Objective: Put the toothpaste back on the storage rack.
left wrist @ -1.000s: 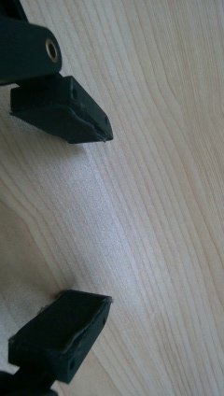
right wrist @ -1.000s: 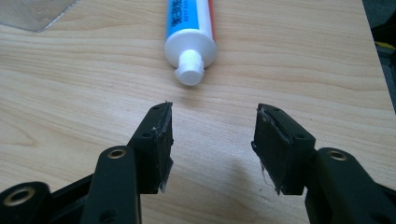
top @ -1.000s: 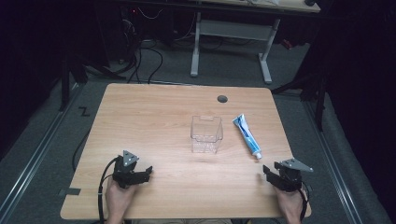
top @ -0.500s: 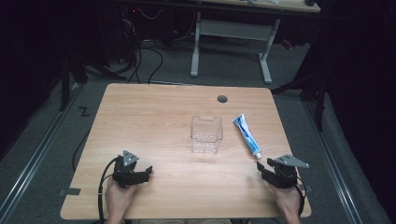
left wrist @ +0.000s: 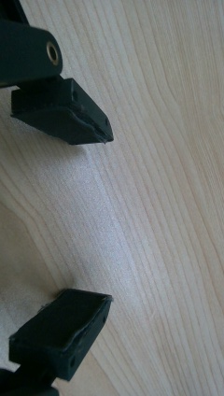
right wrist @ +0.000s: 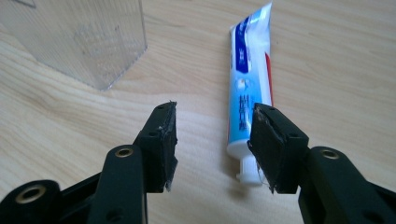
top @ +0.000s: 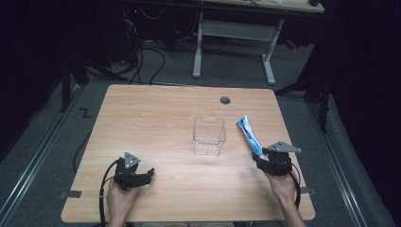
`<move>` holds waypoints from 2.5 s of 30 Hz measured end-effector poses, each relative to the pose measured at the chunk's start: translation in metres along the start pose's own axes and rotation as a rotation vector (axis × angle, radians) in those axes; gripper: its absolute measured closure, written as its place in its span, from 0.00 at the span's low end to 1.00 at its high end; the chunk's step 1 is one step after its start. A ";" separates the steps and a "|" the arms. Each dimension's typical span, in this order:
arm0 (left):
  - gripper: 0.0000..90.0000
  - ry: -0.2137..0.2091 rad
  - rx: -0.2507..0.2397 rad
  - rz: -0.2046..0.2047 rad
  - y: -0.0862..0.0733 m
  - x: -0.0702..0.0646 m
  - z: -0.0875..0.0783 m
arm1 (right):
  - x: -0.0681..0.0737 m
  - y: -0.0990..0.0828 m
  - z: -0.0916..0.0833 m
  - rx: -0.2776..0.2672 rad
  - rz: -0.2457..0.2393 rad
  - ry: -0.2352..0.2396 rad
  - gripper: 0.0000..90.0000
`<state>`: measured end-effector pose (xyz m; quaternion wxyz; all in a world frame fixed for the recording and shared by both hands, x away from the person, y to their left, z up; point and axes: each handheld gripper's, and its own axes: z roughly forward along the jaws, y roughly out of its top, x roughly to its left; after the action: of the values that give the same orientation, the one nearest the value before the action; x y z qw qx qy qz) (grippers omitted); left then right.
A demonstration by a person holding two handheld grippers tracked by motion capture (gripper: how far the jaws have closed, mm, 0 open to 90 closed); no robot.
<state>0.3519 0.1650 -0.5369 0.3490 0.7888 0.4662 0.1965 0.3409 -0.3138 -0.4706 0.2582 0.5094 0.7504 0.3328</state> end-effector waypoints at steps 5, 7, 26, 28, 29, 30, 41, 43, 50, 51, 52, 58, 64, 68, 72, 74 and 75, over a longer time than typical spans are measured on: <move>0.21 0.000 0.000 0.000 0.000 0.000 0.000 | 0.000 0.012 0.004 -0.018 -0.005 0.009 0.56; 0.21 0.000 0.000 0.000 0.000 0.000 0.000 | 0.001 0.019 0.010 -0.008 -0.005 0.007 0.55; 0.21 0.000 -0.001 0.000 0.000 0.000 0.000 | 0.000 0.061 0.049 0.081 -0.029 -0.016 0.51; 0.21 -0.001 -0.002 -0.001 0.000 0.000 0.000 | -0.002 0.064 0.058 0.115 -0.028 -0.038 0.51; 0.21 -0.001 -0.002 0.000 0.000 0.000 0.000 | -0.002 0.066 0.061 0.124 -0.026 -0.041 0.51; 0.21 -0.001 -0.002 0.000 0.000 0.000 0.000 | -0.002 0.069 0.063 0.127 -0.032 -0.049 0.51; 0.21 -0.001 0.000 -0.001 0.000 0.000 0.000 | -0.007 0.085 0.087 0.171 -0.053 -0.071 0.51; 0.21 -0.001 0.000 -0.001 0.000 0.000 0.000 | -0.007 0.085 0.092 0.183 -0.046 -0.079 0.51; 0.21 -0.001 0.000 -0.001 0.000 0.000 0.000 | -0.011 0.087 0.108 0.236 -0.039 -0.099 0.52; 0.21 -0.001 0.000 -0.001 0.000 0.000 0.000 | -0.011 0.087 0.109 0.239 -0.041 -0.102 0.52; 0.21 -0.001 0.000 -0.001 0.000 0.000 0.000 | -0.011 0.087 0.109 0.239 -0.041 -0.102 0.52; 0.21 -0.001 0.000 -0.001 0.000 0.000 0.000 | -0.013 0.089 0.119 0.269 -0.037 -0.110 0.52; 0.21 -0.001 0.000 -0.001 0.000 0.000 0.000 | -0.014 0.089 0.129 0.311 -0.024 -0.124 0.53; 0.21 -0.001 0.000 -0.001 0.000 0.000 0.000 | -0.016 0.088 0.132 0.323 -0.012 -0.138 0.55; 0.21 -0.001 0.000 -0.001 0.000 0.000 0.000 | -0.023 0.088 0.134 0.337 0.002 -0.158 0.56; 0.21 -0.001 0.000 -0.001 0.000 0.000 0.000 | -0.025 0.087 0.135 0.345 0.019 -0.149 0.55; 0.21 0.000 0.000 -0.001 0.000 0.000 0.000 | -0.026 0.087 0.135 0.350 0.028 -0.148 0.55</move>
<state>0.3517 0.1649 -0.5369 0.3493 0.7886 0.4665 0.1963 0.4997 -0.2831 -0.4900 0.2153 0.5800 0.7687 0.1623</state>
